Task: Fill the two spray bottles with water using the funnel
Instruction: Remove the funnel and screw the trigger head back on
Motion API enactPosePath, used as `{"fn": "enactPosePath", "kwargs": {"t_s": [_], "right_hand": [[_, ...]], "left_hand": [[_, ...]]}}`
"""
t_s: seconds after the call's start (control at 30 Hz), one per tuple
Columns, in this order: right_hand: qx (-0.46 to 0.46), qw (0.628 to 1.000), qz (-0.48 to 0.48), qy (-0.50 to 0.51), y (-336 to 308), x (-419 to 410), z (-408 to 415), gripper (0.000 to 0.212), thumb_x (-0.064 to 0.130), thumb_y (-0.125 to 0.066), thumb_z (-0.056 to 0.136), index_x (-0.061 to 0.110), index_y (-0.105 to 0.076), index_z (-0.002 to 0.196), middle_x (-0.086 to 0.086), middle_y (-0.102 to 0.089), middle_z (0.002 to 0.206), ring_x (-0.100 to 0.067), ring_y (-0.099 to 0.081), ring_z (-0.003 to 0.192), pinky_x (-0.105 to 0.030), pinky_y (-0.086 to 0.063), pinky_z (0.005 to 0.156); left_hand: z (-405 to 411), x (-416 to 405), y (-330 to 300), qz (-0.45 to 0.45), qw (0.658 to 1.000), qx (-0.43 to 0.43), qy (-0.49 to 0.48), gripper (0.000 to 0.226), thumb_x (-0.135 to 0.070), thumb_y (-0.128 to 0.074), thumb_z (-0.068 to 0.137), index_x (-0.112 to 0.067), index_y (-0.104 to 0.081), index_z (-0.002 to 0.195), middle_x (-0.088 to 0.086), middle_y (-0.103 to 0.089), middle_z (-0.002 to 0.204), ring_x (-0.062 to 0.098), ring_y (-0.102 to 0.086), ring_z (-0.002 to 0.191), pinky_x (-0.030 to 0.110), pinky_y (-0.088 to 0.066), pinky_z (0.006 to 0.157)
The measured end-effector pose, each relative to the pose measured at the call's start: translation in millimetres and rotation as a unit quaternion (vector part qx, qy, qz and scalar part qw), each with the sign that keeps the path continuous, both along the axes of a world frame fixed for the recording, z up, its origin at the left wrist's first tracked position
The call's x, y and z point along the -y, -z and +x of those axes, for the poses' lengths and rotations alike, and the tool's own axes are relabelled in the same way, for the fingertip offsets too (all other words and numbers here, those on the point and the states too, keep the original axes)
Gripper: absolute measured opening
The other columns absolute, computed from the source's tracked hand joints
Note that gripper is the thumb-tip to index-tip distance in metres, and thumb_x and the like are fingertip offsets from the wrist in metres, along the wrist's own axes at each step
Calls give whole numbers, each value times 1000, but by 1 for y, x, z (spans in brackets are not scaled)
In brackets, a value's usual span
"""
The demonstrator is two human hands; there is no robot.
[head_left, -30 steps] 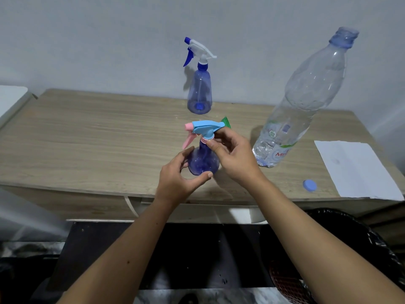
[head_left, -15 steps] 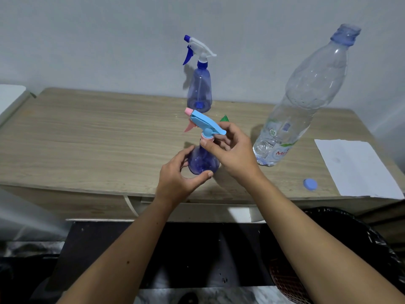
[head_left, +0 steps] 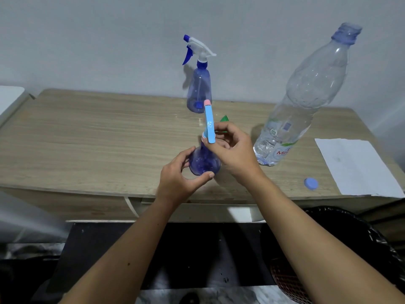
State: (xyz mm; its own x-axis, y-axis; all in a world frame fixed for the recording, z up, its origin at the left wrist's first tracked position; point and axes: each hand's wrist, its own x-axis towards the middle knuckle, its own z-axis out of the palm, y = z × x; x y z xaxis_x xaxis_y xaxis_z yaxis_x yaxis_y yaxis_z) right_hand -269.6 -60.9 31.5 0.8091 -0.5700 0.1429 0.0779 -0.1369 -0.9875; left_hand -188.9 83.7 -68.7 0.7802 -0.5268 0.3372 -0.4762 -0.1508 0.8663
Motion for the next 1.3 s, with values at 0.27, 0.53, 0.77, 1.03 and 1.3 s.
{"fn": "enactPosePath", "kwargs": {"t_s": [0.27, 0.53, 0.77, 1.03, 1.3], "right_hand": [[-22, 999, 22, 19, -1, 1, -1, 33, -3, -87, 80, 10, -62, 99, -6, -76, 99, -7, -75, 85, -23, -58, 83], [-35, 999, 15, 9, -4, 5, 0, 33, -1, -89, 77, 14, -74, 102, -5, -79, 101, -14, -76, 92, -27, -60, 86], [-59, 998, -7, -14, -4, 9, -3, 35, -1, -84, 84, 15, -72, 113, -7, -77, 111, -14, -75, 102, -27, -59, 95], [-62, 996, -19, 63, 0, 1, 3, 46, 15, -99, 65, 20, -64, 94, -7, -78, 98, -20, -78, 93, -39, -64, 90], [-51, 997, -4, 63, 2, -2, 1, 30, 4, -92, 75, 12, -74, 97, 0, -78, 94, -4, -75, 86, -22, -59, 80]], "left_hand": [[0, 0, -1, -4, 1000, -7, 5, 85, -43, -100, 70, -14, -65, 141, -5, -77, 127, 9, -75, 114, 41, -61, 101], [-1, -1, -3, -10, 1000, -15, 14, 83, -40, -101, 71, -13, -65, 141, -4, -77, 127, 10, -76, 113, 42, -62, 100], [0, 0, -2, -9, 1000, -6, 8, 87, -45, -99, 69, -12, -65, 141, -4, -77, 128, 7, -75, 113, 41, -62, 101], [-1, 1, -5, -17, 1000, -22, 11, 78, -33, -102, 71, -15, -67, 138, -6, -78, 122, 11, -76, 110, 40, -61, 100], [1, 1, -1, -9, 1000, -17, 0, 82, -39, -102, 69, -13, -66, 138, -5, -78, 123, 9, -76, 111, 39, -61, 101]]}}
